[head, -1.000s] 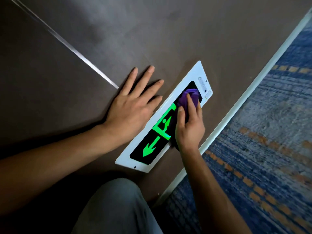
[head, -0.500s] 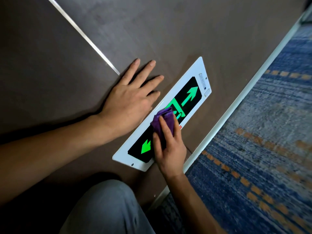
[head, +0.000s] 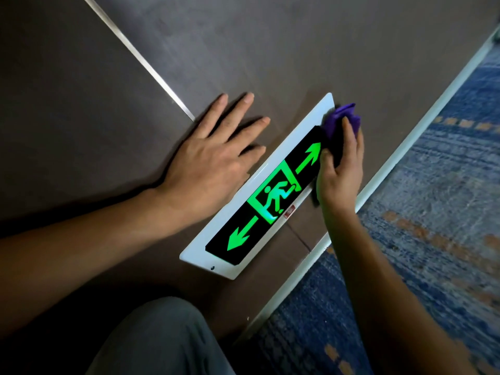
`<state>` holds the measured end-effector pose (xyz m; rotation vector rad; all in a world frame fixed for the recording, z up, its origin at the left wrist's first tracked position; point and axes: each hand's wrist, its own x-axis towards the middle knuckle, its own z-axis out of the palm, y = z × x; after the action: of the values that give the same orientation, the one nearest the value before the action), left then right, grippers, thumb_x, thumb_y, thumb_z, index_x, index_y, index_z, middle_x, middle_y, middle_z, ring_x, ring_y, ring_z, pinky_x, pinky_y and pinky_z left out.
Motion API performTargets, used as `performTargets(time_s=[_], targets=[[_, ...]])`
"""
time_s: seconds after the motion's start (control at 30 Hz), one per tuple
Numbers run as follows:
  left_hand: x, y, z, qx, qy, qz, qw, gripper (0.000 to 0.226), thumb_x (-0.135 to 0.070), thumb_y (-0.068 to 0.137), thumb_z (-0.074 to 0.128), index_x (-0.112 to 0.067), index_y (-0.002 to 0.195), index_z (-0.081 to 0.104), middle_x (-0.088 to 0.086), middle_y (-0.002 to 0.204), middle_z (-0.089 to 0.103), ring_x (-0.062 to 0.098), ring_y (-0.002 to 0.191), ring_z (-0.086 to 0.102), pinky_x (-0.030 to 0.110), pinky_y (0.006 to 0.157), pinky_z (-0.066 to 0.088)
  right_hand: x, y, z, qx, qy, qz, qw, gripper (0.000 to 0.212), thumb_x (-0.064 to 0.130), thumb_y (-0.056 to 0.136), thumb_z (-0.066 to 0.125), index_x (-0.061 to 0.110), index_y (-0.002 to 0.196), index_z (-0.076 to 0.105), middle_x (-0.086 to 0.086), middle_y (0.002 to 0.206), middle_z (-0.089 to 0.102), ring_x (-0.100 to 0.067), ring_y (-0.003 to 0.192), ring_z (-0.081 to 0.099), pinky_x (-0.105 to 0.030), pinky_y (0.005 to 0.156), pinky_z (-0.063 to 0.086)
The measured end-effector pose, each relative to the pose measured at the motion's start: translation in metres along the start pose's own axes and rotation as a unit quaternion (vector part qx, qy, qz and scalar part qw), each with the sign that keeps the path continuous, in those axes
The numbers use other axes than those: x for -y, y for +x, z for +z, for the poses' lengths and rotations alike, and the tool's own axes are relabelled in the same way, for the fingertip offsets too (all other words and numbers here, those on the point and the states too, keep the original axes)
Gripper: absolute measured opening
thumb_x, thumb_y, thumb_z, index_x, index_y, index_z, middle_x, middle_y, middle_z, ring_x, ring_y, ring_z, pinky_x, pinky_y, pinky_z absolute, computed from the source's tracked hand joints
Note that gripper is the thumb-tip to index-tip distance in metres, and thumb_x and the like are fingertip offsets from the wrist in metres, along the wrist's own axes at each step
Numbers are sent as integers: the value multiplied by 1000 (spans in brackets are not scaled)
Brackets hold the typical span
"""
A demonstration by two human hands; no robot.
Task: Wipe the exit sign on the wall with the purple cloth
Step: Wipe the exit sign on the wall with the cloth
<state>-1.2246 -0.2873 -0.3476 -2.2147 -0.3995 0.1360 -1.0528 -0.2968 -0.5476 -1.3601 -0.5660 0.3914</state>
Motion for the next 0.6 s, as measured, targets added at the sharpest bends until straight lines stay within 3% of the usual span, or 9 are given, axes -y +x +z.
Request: performTargets(time_s=[0.1,0.17,0.37,0.47,0.6], targets=[[0,2,-5,-11,-20,0,1000,43,-36,99,53,-18,136,64,9,165,37,41,157,18,60,126,14,4,-15,12,-24,-4,5,1000,62,6,92,51,32,148,52,8,149,55,-14,127,51,-11,96,33],[-1,2,-7,-14,-28,-1,999,43,-36,100,49,-18,137,64,10,165,37,41,156,19,60,126,15,9,-32,17,-31,2,14,999,63,3,90,51,32,147,54,6,150,55,-17,128,51,-16,100,36],[4,-7,-7,-9,-35,13,999,43,-20,94,63,-20,137,65,11,165,37,43,156,20,61,125,15,24,-89,28,-7,31,-15,999,62,3,89,53,30,145,57,3,158,45,-6,138,40,-31,115,36],[9,-16,-7,1,-13,25,1000,47,-23,89,70,-18,135,66,14,163,39,44,155,22,62,125,16,24,-121,33,5,33,-55,998,63,2,87,55,30,145,56,13,154,42,6,134,36,-25,114,32],[10,-18,-11,21,14,29,999,51,-32,89,70,-15,136,65,13,165,36,44,156,19,61,125,14,28,-155,40,31,24,-56,998,64,-4,89,58,26,146,55,-1,160,42,-21,136,45,-44,117,36]])
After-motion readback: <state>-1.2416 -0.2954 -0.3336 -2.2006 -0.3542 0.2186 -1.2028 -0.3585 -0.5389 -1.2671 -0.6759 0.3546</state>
